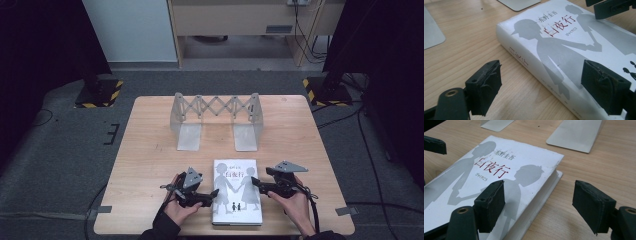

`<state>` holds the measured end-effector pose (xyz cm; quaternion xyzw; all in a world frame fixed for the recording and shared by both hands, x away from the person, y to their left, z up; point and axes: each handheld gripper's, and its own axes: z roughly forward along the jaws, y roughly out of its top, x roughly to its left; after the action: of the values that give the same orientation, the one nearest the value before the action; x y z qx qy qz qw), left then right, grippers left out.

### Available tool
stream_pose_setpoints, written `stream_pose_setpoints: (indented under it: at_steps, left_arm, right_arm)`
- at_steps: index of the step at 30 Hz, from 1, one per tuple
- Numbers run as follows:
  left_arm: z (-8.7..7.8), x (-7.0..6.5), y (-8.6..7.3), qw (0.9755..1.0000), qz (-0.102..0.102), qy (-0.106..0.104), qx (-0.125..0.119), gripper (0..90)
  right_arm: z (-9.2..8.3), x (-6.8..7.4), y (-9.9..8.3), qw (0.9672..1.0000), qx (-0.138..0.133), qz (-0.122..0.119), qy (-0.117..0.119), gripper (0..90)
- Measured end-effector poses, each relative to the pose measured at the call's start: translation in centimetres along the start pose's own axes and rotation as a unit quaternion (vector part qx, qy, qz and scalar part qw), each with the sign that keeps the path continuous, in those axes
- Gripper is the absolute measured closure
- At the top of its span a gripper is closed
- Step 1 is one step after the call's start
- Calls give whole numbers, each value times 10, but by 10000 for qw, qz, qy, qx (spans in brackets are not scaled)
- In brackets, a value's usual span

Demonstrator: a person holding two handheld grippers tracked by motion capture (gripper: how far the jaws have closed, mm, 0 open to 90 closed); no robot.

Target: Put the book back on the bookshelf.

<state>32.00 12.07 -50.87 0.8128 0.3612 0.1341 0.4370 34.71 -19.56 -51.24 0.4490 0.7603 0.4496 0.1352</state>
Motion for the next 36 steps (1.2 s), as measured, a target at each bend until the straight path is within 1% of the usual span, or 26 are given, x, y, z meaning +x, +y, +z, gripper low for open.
stream_pose_setpoints:
  at_steps: [2,3,5,7,9,10,13,14,16,17,18,20,22,24,25,26,28,31,33,34,36]
  left_arm:
    - [2,-2,-1,10000,22,-32,43,155]
    - [4,-2,-2,10000,29,-39,52,154]
    - [6,-4,-3,9999,-39,-97,5,131]
    - [8,-4,-4,9999,-86,-146,-12,123]
    - [10,-4,-4,9997,-145,-192,-12,118]
    - [10,-4,-4,9996,-180,-220,-21,116]
    - [12,-4,-5,9996,-149,-247,-74,93]
    - [14,-5,-6,9992,-161,-351,-119,84]
    - [16,-5,-7,9989,-188,-393,-146,75]
    - [17,-6,-8,9985,-200,-468,-182,67]
    - [18,-7,-9,9983,-242,-499,-187,68]
    - [18,-8,-9,9978,-445,-475,-86,71]
    - [18,-9,-8,9978,-479,-446,-64,72]
    - [17,-10,-7,9984,-418,-386,-62,70]
    - [17,-11,-7,9987,-370,-357,-75,64]
    - [17,-11,-7,9991,-261,-316,-92,56]
    - [17,-12,-7,9993,-209,-266,-128,33]
    - [19,-11,-7,9993,-266,-244,-96,0]
    - [19,-10,-7,9991,-334,-269,-60,0]
    - [19,-10,-7,9989,-378,-284,-74,0]
    - [19,-9,-8,9988,-374,-313,-83,0]
  right_arm:
    - [1,0,-1,10000,19,-19,47,263]
    - [2,0,-1,10000,25,16,83,264]
    - [3,1,-2,9998,36,100,140,266]
    - [4,2,-3,9998,53,85,190,270]
    - [5,4,-3,9996,59,123,231,270]
    - [6,5,-4,9996,68,96,248,270]
    - [8,7,-4,9995,53,117,304,270]
    - [8,7,-4,9995,53,97,311,270]
    - [9,7,-5,9994,48,116,326,269]
    - [10,8,-5,9993,28,153,351,268]
    - [10,8,-5,9992,20,165,360,267]
    - [11,8,-6,9991,17,166,387,269]
    - [12,8,-7,9985,17,292,461,273]
    - [13,8,-9,9981,-33,361,507,274]
    - [13,8,-9,9980,-31,346,520,271]
    - [14,9,-9,9981,-45,332,522,272]
    - [15,9,-9,9980,-56,331,531,271]
    - [15,10,-9,9979,-59,331,552,267]
    - [16,10,-9,9978,-75,359,553,266]
    - [16,9,-9,9978,-74,336,562,264]
    - [17,10,-9,9978,-84,343,557,260]
